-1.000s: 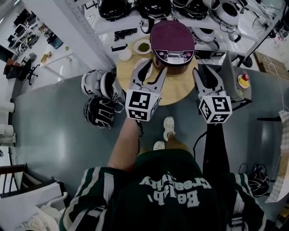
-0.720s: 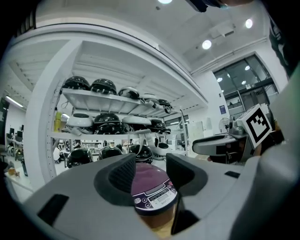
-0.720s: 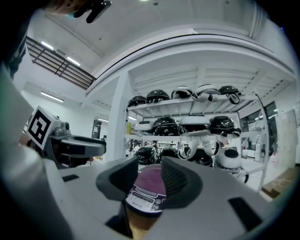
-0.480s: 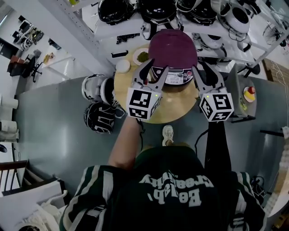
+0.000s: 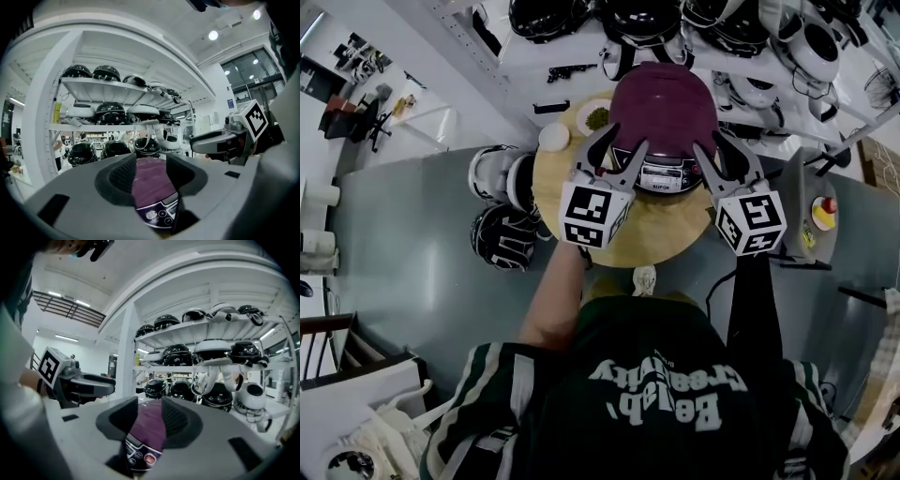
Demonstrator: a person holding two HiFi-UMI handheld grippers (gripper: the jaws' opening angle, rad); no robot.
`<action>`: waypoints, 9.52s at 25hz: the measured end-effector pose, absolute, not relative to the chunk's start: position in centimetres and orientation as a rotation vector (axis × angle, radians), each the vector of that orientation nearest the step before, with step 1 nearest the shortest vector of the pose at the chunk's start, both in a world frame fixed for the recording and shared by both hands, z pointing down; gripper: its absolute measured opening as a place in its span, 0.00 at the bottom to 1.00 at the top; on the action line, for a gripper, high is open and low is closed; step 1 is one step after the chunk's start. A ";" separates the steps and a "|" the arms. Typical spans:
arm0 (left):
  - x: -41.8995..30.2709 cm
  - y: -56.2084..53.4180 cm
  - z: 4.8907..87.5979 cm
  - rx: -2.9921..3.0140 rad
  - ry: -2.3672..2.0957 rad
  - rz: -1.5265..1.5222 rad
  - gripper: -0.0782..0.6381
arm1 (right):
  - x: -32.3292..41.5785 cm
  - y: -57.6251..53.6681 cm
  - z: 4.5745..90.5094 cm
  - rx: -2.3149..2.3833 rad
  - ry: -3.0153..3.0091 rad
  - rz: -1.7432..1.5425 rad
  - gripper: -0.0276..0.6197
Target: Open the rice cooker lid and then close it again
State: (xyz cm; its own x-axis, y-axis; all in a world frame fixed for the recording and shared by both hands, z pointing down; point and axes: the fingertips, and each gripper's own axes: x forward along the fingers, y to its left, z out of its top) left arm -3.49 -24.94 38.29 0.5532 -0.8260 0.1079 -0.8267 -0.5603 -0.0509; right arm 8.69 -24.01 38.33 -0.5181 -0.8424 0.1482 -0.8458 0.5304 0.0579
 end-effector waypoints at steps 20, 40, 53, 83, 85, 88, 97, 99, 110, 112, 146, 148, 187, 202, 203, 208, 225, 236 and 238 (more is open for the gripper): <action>-3.9 -26.7 39.7 2.754 -1.451 0.198 0.38 | 3.0 -23.9 46.8 0.992 -2.455 0.259 0.33; -4.8 -28.6 40.4 2.723 -1.443 0.200 0.38 | 1.5 -23.0 50.1 0.942 -2.373 0.216 0.33; -5.0 -28.8 40.2 2.719 -1.438 0.210 0.38 | 1.1 -22.5 50.4 0.937 -2.365 0.185 0.39; -5.8 -28.3 39.5 2.724 -1.471 0.199 0.37 | 1.2 -23.1 50.3 1.026 -2.360 0.144 0.36; -5.9 -28.3 39.4 2.723 -1.471 0.199 0.37 | 1.2 -22.9 50.4 1.015 -2.350 0.102 0.37; -6.1 -28.5 39.0 2.720 -1.474 0.188 0.37 | 1.5 -22.9 50.1 1.021 -2.357 0.066 0.37; -5.9 -29.5 37.2 2.724 -1.483 0.147 0.37 | 4.4 -26.0 40.0 1.316 -2.518 -0.014 0.37; -5.5 -29.8 36.4 2.735 -1.480 0.142 0.37 | 5.0 -26.5 37.5 1.363 -2.551 -0.046 0.37; -4.5 -31.0 30.8 2.768 -1.461 0.049 0.37 | 7.9 -28.4 30.6 1.525 -2.617 -0.096 0.37; -4.5 -31.1 30.7 2.769 -1.453 0.049 0.37 | 8.2 -28.7 30.5 1.541 -2.625 -0.081 0.37; -2.9 -51.3 25.5 2.783 -1.414 0.120 0.49 | 14.3 -50.0 24.3 1.595 -2.637 0.010 0.40; -2.4 -52.6 25.3 2.768 -1.392 0.113 0.50 | 14.6 -51.1 24.7 1.583 -2.634 0.069 0.44; -3.8 -41.0 28.7 2.709 -1.189 -0.014 0.54 | 12.7 -39.4 29.5 1.379 -2.631 0.117 0.42; -4.3 -34.3 34.6 2.682 -1.140 0.094 0.54 | 9.8 -33.5 35.0 1.205 -2.638 0.186 0.41; -4.3 -33.9 35.1 2.673 -1.137 0.099 0.54 | 9.7 -33.1 35.6 1.196 -2.634 0.197 0.41; -4.4 -31.7 38.5 2.639 -1.133 0.178 0.54 | 9.2 -31.0 38.9 1.152 -2.604 0.266 0.42; -2.4 -29.0 46.4 2.534 -1.087 0.365 0.54 | 8.9 -28.2 46.7 1.075 -2.500 0.419 0.43; -2.2 -28.9 48.9 2.492 -1.053 0.427 0.56 | 8.6 -28.2 49.2 1.035 -2.444 0.481 0.44; -2.2 -28.9 49.1 2.488 -1.052 0.428 0.56 | 8.6 -28.2 49.4 1.022 -2.438 0.500 0.44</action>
State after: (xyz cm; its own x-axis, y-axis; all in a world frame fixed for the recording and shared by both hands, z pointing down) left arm -2.20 -28.88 49.12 0.6691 -0.6094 0.4254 -0.7333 -0.6346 0.2442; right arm 8.56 -28.24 49.37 -0.6257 -0.5729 0.5294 -0.7350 0.6603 -0.1542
